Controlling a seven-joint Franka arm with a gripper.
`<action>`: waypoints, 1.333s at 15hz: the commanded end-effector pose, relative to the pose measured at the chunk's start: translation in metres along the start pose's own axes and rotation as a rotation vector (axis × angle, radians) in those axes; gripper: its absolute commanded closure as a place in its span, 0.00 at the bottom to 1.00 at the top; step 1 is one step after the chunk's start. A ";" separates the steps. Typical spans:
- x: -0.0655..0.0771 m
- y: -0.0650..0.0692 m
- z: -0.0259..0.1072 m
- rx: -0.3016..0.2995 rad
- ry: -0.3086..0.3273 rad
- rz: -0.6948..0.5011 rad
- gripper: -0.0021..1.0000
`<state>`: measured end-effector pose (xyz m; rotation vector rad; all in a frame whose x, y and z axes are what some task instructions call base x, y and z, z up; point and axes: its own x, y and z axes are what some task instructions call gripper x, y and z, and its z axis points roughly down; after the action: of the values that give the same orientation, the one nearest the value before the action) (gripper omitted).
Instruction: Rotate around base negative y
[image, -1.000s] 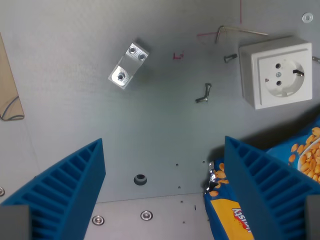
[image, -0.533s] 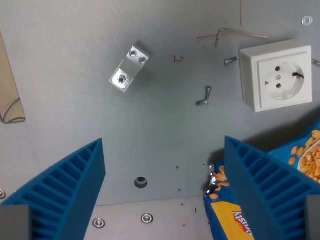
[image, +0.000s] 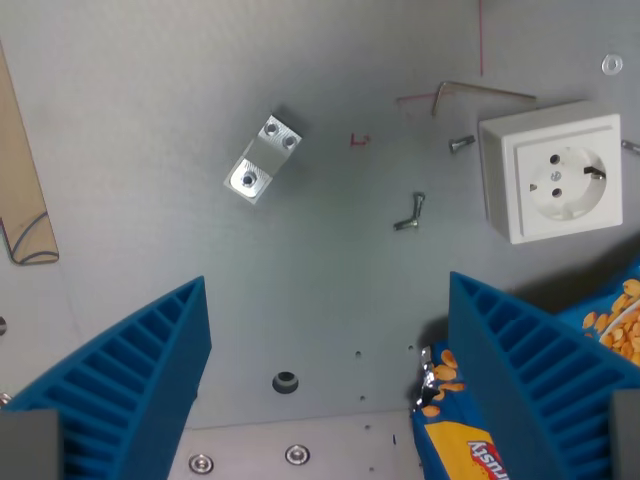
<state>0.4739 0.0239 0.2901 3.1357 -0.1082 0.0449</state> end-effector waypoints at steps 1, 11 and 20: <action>-0.008 0.001 0.001 0.011 0.180 0.001 0.00; -0.008 0.001 0.001 0.020 0.313 0.002 0.00; -0.008 0.001 0.001 0.028 0.433 0.002 0.00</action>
<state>0.4817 0.0240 0.2880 3.1342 -0.1077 0.2901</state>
